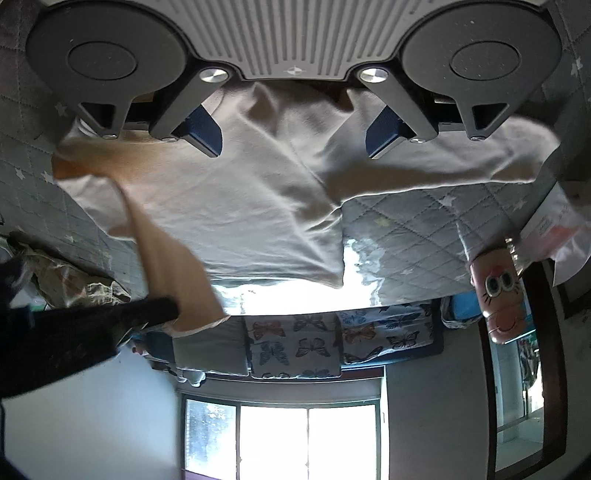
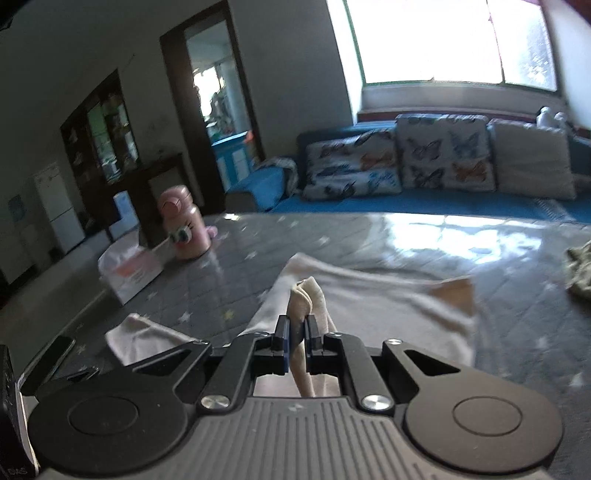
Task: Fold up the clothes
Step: 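Fold the held sleeve across the shirt body with the right gripper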
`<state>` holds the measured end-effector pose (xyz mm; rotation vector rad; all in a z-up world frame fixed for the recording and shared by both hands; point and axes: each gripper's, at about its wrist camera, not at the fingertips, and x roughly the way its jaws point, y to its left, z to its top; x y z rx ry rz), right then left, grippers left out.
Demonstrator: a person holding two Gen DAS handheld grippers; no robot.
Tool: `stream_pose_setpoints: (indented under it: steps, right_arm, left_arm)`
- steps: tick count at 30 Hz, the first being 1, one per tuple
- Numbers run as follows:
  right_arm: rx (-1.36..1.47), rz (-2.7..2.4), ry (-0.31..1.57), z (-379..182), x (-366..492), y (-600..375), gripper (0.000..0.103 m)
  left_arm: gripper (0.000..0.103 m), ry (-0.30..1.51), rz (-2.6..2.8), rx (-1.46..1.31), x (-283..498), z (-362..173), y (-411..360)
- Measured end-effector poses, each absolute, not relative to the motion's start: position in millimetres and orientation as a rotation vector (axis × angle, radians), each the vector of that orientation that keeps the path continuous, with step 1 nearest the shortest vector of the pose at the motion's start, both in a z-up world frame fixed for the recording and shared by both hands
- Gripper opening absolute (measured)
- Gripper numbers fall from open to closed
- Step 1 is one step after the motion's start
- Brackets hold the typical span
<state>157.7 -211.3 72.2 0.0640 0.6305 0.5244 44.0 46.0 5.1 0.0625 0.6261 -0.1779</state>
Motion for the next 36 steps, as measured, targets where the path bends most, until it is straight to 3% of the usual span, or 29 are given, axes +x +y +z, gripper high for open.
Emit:
stream_pose_setpoints:
  steps: [5,14,22,27,36]
  right_arm:
    - [0.05,0.567,0.689,58.0,159.2,-199.5,0.018]
    - [-0.077,0.491,0.765,41.7,155.0,-238.2,0.019]
    - [-0.079,0.394,0.875,1.4,163.1,-280.7,0.019]
    - [-0.097,0.409,0.843,9.3,166.7,-275.9,0.025]
    - [-0.025,0.364,0.837,15.5,172.1,-301.9,0.025]
  left_arm:
    - [0.088,0.628,-0.168,0.052,43.3,4.2,49.5]
    - [0.086,0.614,-0.011,-0.015,49.4,11.3,88.2]
    - [0.076,0.638,0.165,-0.057,60.1,7.2,138.9]
    - [0.075,0.653,0.276,-0.094,60.2,3.0,170.8]
    - [0.075,0.681,0.327,-0.124,56.8,-5.0,195.3]
